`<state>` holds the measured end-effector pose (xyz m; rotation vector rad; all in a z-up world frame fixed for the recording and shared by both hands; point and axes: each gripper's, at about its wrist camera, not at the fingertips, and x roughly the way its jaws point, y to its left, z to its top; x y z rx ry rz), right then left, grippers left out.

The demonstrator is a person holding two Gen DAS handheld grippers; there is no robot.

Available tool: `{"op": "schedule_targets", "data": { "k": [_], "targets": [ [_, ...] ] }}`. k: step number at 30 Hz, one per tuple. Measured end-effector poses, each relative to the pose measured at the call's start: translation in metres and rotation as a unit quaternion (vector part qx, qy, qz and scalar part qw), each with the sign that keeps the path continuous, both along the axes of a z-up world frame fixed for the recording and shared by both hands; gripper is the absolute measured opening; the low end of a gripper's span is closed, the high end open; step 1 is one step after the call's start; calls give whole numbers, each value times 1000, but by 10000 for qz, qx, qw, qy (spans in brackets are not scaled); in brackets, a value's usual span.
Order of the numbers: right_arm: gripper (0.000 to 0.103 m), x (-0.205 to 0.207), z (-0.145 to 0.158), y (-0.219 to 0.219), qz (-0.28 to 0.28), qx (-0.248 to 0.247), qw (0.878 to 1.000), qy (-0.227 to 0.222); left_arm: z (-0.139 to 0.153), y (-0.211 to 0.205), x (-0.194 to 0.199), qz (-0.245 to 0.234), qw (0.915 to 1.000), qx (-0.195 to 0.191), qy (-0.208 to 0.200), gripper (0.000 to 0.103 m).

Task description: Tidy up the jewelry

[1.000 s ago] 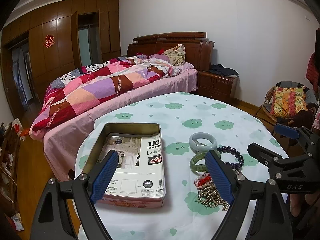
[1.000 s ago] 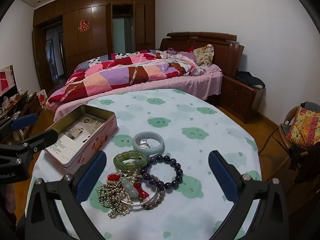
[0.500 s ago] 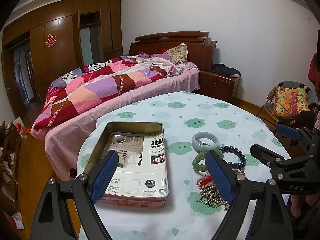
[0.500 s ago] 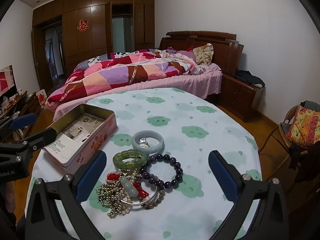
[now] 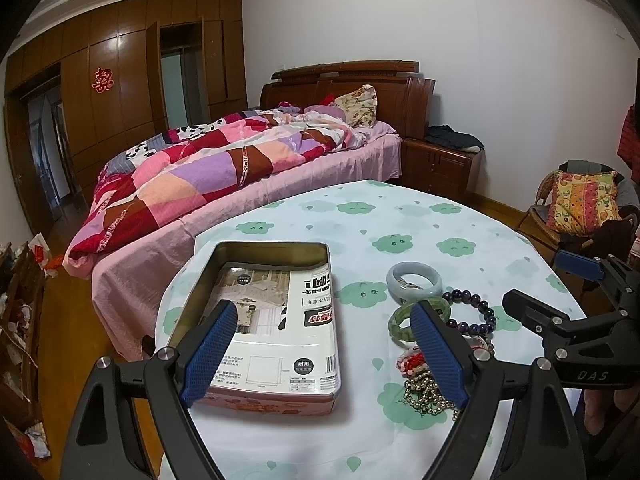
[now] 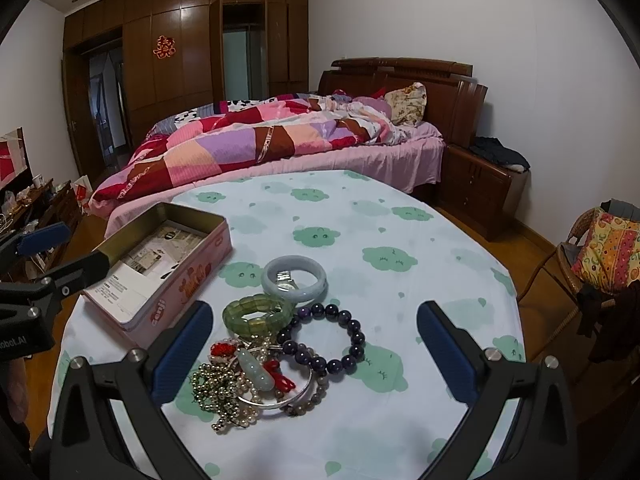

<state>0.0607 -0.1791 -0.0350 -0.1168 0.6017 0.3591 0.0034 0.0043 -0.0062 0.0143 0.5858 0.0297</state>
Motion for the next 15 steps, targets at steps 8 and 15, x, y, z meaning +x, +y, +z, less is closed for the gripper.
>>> {"op": "schedule_targets", "data": {
  "k": [8,15],
  "targets": [
    [103,0,0,-1,9,-5,10000,12,0,1,0,6,10000,-4,-1,88],
    [103,0,0,-1,10,1,10000,13,-1,1,0,16,10000,9,4,88]
  ]
}}
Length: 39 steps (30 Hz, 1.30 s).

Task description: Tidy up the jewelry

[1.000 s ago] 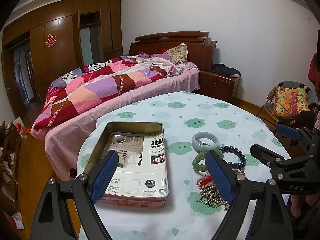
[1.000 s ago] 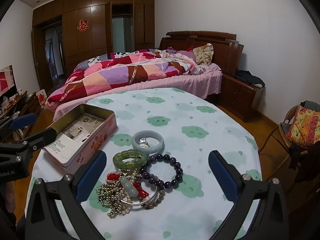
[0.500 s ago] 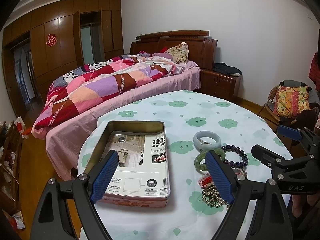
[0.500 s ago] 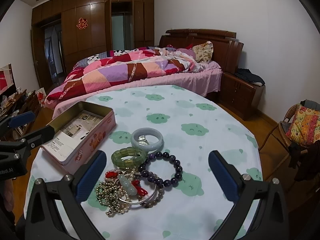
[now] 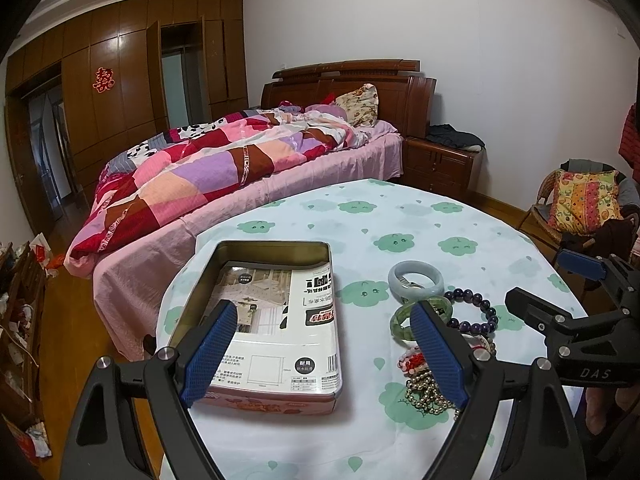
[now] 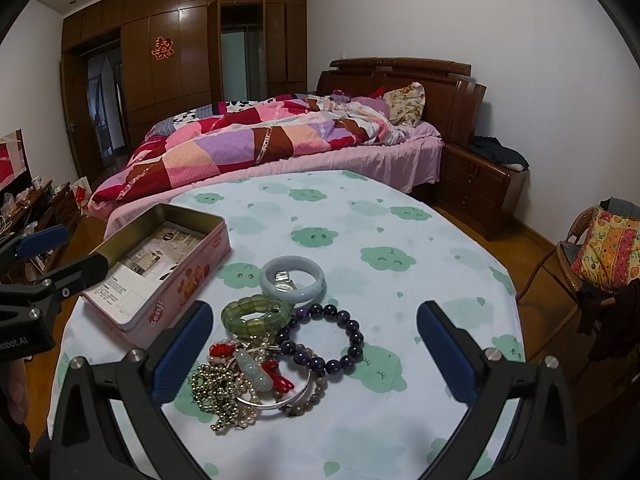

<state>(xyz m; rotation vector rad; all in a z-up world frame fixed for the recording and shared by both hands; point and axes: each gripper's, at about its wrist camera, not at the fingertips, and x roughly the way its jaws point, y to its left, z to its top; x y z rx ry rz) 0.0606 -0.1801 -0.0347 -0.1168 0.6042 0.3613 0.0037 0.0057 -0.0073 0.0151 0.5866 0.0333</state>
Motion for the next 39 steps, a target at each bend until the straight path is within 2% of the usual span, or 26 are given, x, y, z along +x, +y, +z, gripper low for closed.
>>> {"op": "schedule_targets", "data": {
  "k": [12,21,27,33,39],
  "targets": [
    [103,0,-1,0,-7,0,10000,12,-3,0,1,12,10000,-1,25,88],
    [103,4,-15,-11,-121,-112,9998,98,-14,-3,6,-24,9997,-100,206,88],
    [103,16,-34,-31,-341,-222,9988,286,-26,-18,17,-251,9990,-68,358,88],
    [103,29,-46,-56,-668,-86,9967,450,-34,-51,35,-708,9962,258,439,88],
    [103,32,-51,-67,-769,-5,9959,482,-47,-80,61,-1128,9909,397,615,87]
  ]
}}
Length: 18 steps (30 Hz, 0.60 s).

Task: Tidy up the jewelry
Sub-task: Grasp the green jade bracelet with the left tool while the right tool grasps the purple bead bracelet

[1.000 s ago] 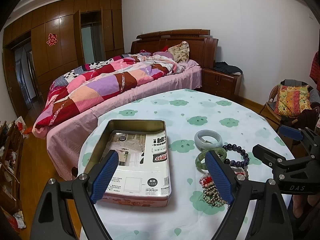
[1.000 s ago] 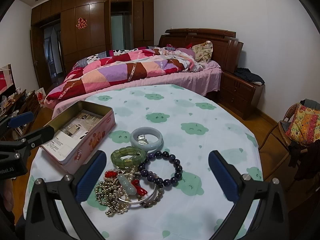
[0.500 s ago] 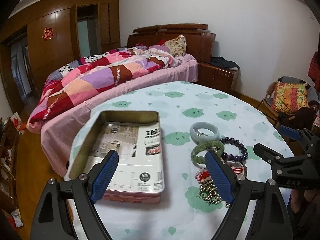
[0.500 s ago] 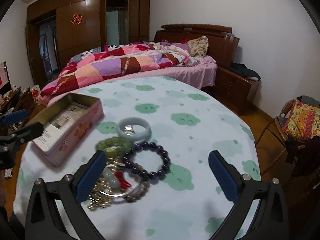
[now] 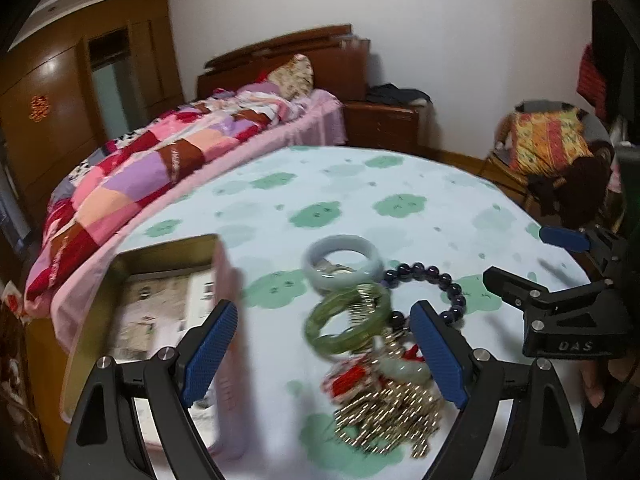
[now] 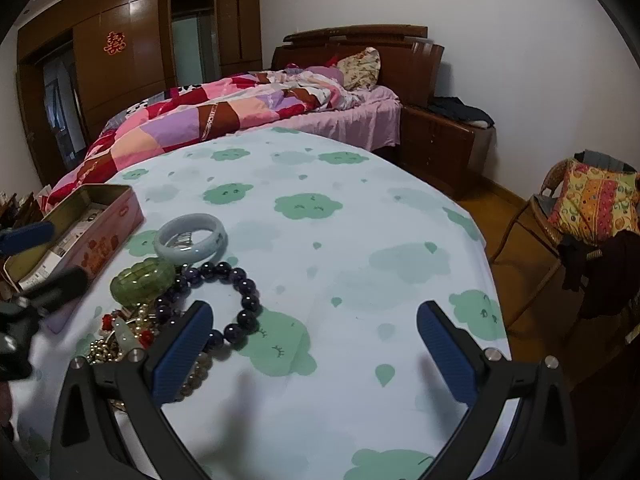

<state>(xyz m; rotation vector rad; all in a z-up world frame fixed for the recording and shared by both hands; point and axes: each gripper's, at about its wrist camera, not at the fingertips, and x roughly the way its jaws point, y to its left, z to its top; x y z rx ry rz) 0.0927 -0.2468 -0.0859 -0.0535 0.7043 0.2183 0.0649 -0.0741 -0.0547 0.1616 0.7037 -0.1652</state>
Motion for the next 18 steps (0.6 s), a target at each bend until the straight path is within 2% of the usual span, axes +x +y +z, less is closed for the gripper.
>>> {"op": "schedule_targets", "data": {
  "k": [2,5,7,9,10,14,16,18],
  "targets": [
    [103,1,-1,-2,-5,31,10000,-2,-5,-8,5,-170,9998,-4,83,79],
    [103,1,-1,-3,2,45,10000,-3,-17,-15,16,-359,9988,-30,346,58],
    [103,1,-2,-4,17,49,10000,-5,-27,-15,22,-434,9974,-117,564,31],
    [103,2,-2,-4,48,62,10000,-4,-30,-12,22,-446,9969,-220,609,22],
    [103,3,-2,-2,78,74,9999,2,-29,-11,19,-463,9968,-276,591,11],
    [100,8,0,3,241,109,9996,78,-16,-4,12,-497,9960,-561,483,8],
    [85,11,1,6,349,67,9993,135,-7,-2,6,-533,9958,-635,386,8],
    [80,17,0,11,454,7,9986,264,0,0,2,-520,9961,-665,274,8]
  ]
}}
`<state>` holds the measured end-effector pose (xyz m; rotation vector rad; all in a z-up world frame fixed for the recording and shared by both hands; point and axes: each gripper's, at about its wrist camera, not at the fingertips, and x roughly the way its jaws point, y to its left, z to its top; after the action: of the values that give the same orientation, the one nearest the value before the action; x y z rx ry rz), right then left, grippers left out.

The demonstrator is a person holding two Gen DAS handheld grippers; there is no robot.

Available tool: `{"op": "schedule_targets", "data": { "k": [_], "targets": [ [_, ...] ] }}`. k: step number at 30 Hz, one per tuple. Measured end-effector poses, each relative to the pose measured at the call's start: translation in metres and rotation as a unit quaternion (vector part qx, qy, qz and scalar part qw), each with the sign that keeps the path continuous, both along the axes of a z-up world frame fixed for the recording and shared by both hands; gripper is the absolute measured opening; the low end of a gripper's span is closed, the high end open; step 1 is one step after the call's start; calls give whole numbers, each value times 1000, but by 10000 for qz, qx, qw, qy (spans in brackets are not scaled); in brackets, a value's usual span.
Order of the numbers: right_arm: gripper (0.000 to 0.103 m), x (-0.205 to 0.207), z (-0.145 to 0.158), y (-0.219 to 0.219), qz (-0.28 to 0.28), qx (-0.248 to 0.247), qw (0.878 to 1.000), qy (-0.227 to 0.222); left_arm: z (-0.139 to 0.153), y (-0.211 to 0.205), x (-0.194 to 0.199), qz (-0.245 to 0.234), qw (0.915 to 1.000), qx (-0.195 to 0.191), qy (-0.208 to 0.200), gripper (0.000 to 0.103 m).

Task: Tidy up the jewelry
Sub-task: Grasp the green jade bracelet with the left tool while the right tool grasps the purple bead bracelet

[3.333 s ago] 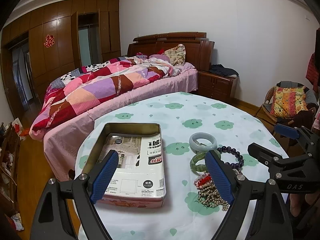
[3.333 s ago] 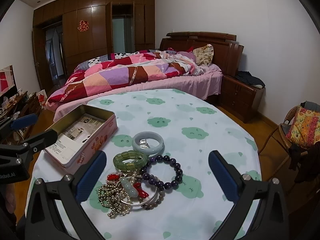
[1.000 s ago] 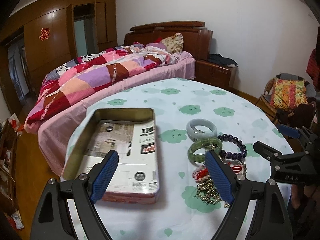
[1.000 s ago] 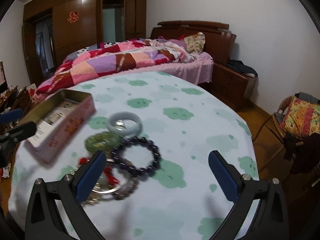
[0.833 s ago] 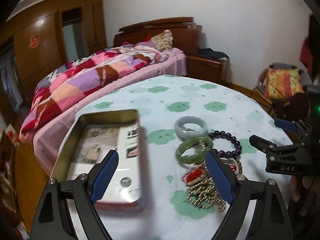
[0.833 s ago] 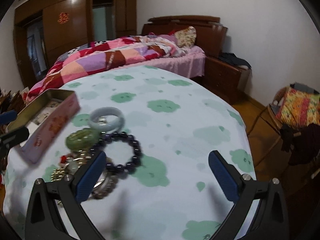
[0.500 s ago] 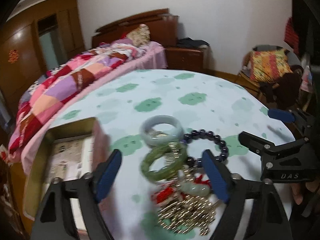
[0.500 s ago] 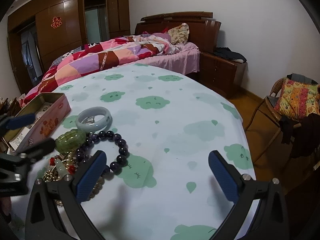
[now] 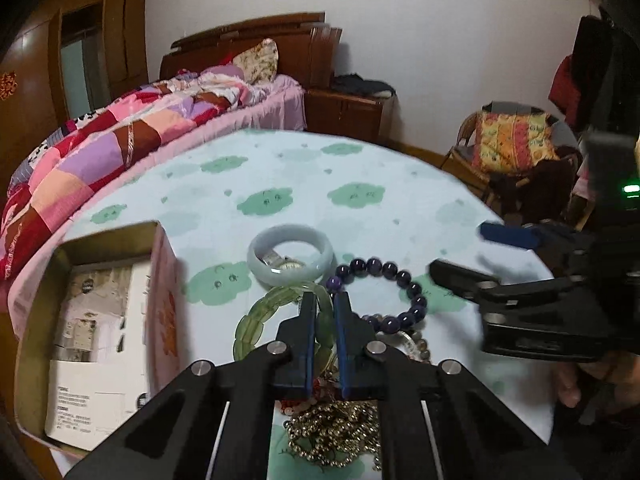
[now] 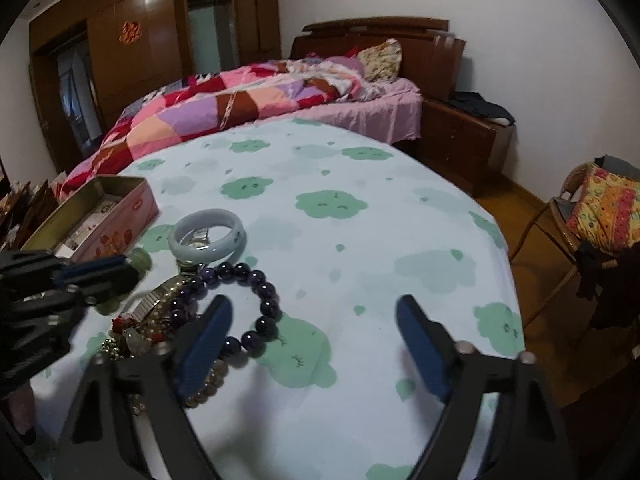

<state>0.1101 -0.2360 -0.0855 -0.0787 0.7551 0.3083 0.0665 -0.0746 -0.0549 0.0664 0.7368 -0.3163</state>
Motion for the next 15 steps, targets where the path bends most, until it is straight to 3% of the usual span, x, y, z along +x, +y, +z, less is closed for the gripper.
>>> {"op": "schedule_targets", "data": {
  "k": [4,9,12,15],
  "targets": [
    [65,13,-6,13,155,-195,9994,234,13,1,-10,14,9998,-25,-215,8],
    [55,24,-18,32,409,-513,9967,479,20,5,-14,45,9995,-65,-305,8],
    [42,28,-27,38,471,-701,9943,649,19,9,-14,108,9995,-89,-276,8],
    [15,28,-26,39,591,-634,9936,730,20,14,-13,156,9994,-112,-271,8]
  ]
}}
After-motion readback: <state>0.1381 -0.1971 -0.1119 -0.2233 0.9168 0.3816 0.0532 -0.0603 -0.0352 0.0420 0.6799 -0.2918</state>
